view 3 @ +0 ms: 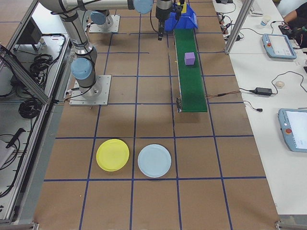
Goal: Move block left to right into plate
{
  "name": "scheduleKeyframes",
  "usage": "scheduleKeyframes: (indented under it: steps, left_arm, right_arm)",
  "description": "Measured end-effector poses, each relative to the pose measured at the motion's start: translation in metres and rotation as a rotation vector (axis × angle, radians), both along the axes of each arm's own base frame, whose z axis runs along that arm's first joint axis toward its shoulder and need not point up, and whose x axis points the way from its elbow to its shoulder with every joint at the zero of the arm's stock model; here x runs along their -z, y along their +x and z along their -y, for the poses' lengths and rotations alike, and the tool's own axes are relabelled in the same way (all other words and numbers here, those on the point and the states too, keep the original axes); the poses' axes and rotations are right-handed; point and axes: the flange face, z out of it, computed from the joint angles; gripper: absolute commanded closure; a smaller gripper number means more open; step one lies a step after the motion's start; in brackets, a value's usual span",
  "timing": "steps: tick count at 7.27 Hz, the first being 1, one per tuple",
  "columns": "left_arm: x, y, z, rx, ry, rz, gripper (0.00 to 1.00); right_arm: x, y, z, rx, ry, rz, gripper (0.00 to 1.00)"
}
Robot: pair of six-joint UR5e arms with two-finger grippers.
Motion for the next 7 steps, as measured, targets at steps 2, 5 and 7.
scheduleKeyframes:
  steps: [2,5,7]
  left_arm:
    - [0.021,-0.061,0.002,0.054,-0.028,-0.013,0.80]
    - [0.077,-0.093,0.015,0.087,-0.017,-0.013,0.68]
    - [0.091,-0.093,0.014,0.093,0.001,-0.001,0.17]
  right_arm:
    - [0.000,-0.003,-0.001,0.008,0.012,-0.006,0.00]
    - [0.000,-0.006,-0.003,0.006,0.024,-0.022,0.00]
    - [0.000,-0.008,-0.004,0.008,0.029,-0.026,0.00]
